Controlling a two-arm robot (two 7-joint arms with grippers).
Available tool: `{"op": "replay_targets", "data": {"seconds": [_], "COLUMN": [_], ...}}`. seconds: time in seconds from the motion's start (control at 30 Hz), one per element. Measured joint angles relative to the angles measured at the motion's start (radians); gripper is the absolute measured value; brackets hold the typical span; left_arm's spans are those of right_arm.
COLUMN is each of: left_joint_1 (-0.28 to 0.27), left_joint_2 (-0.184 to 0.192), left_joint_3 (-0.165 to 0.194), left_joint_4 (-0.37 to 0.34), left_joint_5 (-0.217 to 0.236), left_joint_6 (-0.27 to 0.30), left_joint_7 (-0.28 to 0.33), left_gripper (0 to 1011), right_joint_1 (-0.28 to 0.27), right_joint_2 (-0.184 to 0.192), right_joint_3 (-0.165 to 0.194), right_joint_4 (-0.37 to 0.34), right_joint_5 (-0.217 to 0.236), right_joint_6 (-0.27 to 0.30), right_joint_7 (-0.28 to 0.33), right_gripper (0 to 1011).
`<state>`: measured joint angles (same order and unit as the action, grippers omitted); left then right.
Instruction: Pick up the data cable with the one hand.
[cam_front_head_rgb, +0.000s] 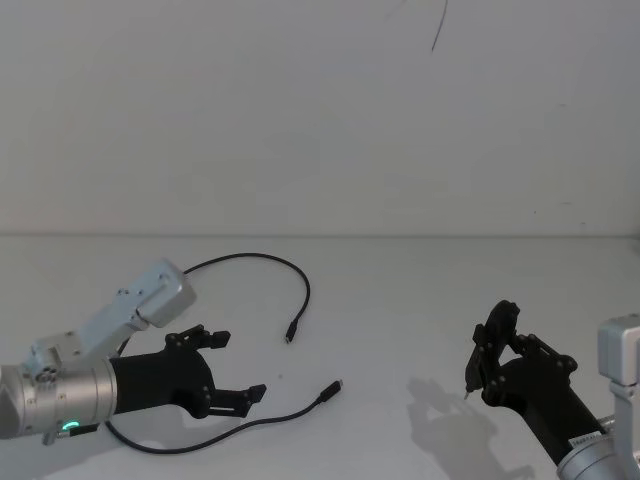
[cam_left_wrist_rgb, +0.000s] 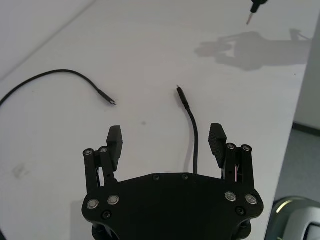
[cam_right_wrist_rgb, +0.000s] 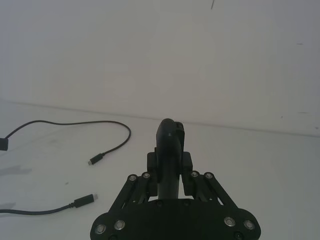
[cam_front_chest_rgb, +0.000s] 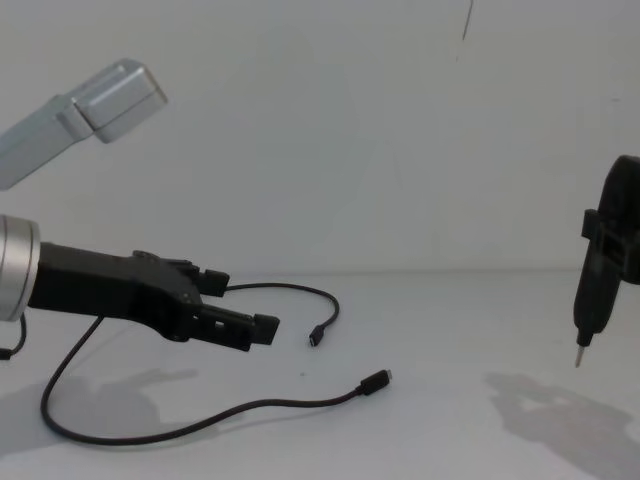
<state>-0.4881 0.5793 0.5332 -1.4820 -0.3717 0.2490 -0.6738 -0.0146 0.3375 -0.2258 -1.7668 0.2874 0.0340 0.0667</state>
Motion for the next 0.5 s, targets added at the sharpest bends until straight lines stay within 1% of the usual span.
{"op": "replay_targets", "data": {"seconds": [0.17, 0.5], "left_joint_1": [-0.036, -0.078], "left_joint_2": [0.003, 0.009], "left_joint_3": [0.03, 0.075], "left_joint_4": [0.021, 0.052], "left_joint_5": [0.008, 0.026], "left_joint_6": [0.018, 0.047], "left_joint_7": [-0.039, -0.083], "left_gripper": [1001, 1001], "right_joint_1": [0.0, 0.0], "right_joint_2": [0.0, 0.0], "right_joint_3": [0.0, 0.0], "right_joint_4": [0.0, 0.0], "right_joint_5": [0.0, 0.0], "right_joint_6": [0.0, 0.0], "right_joint_7": [0.0, 0.0], "right_gripper": [263, 263]}}
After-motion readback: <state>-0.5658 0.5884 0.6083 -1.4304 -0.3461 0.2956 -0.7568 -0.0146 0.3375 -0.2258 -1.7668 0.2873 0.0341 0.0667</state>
